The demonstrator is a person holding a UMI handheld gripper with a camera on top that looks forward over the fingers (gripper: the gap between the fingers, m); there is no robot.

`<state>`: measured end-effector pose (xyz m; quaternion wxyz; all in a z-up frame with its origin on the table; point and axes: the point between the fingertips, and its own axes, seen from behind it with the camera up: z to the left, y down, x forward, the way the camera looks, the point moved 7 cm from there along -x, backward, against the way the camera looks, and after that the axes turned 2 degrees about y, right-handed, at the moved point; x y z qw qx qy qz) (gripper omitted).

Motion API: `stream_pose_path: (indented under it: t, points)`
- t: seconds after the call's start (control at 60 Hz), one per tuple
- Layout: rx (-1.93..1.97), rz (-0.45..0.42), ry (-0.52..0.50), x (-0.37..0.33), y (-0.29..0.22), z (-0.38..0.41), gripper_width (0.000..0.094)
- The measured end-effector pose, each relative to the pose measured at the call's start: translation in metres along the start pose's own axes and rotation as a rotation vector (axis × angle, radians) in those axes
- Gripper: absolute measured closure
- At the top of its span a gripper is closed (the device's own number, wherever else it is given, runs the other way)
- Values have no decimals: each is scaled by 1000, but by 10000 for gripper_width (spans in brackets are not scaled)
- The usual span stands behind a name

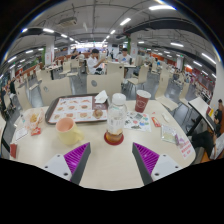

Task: Pour water

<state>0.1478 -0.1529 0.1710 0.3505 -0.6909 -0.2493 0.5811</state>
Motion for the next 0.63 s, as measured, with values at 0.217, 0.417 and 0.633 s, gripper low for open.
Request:
stream_pose_path:
  t: [0.217, 0.417, 0.633]
  points:
    - [-23, 22, -19, -85, 18, 21, 93]
    - [-36, 5, -28, -123, 23, 32, 89]
    - [-37, 6, -35, -134, 27, 30, 88]
